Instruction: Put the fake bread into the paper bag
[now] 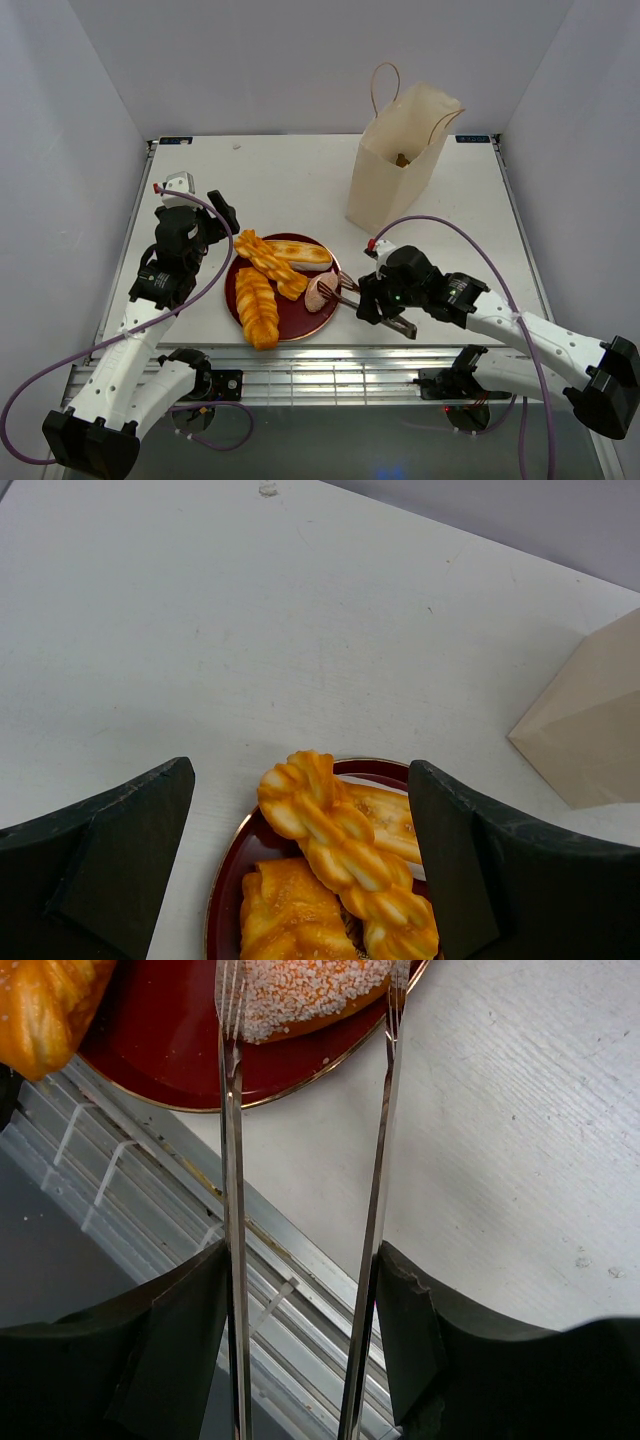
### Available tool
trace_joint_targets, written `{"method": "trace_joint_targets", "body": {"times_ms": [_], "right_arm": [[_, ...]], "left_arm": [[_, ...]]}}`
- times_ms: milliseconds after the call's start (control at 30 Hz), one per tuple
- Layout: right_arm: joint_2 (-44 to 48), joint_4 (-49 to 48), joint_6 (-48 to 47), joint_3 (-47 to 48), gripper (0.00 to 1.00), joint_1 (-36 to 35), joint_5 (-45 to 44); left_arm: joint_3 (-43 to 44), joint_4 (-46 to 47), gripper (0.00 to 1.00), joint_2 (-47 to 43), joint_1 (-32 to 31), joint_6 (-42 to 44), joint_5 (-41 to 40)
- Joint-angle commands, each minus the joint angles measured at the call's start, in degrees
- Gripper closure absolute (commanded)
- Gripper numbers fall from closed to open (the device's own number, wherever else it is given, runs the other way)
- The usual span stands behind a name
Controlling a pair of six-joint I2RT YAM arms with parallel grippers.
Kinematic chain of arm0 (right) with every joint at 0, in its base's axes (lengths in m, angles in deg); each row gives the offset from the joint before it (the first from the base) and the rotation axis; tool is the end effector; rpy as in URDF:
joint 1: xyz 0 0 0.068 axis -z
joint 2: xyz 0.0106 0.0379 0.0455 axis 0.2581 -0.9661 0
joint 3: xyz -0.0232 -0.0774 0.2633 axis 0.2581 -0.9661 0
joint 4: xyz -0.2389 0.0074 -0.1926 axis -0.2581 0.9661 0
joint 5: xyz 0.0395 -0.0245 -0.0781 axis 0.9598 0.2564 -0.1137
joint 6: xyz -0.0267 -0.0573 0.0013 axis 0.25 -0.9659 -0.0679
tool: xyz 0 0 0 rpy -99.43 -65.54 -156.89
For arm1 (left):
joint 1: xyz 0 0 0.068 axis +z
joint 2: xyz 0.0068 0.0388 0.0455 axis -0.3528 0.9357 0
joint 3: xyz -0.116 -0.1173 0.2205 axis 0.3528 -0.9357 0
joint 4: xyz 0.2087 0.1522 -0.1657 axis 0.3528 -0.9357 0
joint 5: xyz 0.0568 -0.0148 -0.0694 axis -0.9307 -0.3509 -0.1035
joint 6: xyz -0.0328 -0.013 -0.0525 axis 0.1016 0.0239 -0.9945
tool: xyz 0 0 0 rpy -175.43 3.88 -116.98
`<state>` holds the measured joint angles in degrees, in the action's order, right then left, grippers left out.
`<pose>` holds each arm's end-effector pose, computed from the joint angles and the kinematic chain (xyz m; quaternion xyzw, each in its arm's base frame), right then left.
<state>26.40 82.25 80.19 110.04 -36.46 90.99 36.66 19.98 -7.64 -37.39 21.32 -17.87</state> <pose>0.1552 0.2012 0.2299 -0.2572 0.8771 0.2698 0.3028 0.2429 -0.0581 0.3266 -0.1151 0.8053 -0.0685 0.5776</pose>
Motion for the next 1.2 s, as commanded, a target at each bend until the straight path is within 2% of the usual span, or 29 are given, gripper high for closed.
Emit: {"method": "trace_joint_targets", "body": {"times_ms": [0, 700, 1167], "right_arm": [[-1.09, -0.92, 2.38, 1.73, 0.37, -1.05, -3.15], [-3.20, -5.75, 7.83, 2.35, 0.37, -3.78, -2.63], [-6.71, -4.88, 8.62, 4.37, 0.36, -3.95, -2.88]], "left_arm": [[-0.11, 0.66, 0.02, -1.12, -0.32, 0.10, 0.75], [-0.20, 0.66, 0.02, -1.38, -0.32, 0.01, 1.28], [-0.20, 0.75, 0.02, -1.56, -0.41, -0.08, 1.63]]}}
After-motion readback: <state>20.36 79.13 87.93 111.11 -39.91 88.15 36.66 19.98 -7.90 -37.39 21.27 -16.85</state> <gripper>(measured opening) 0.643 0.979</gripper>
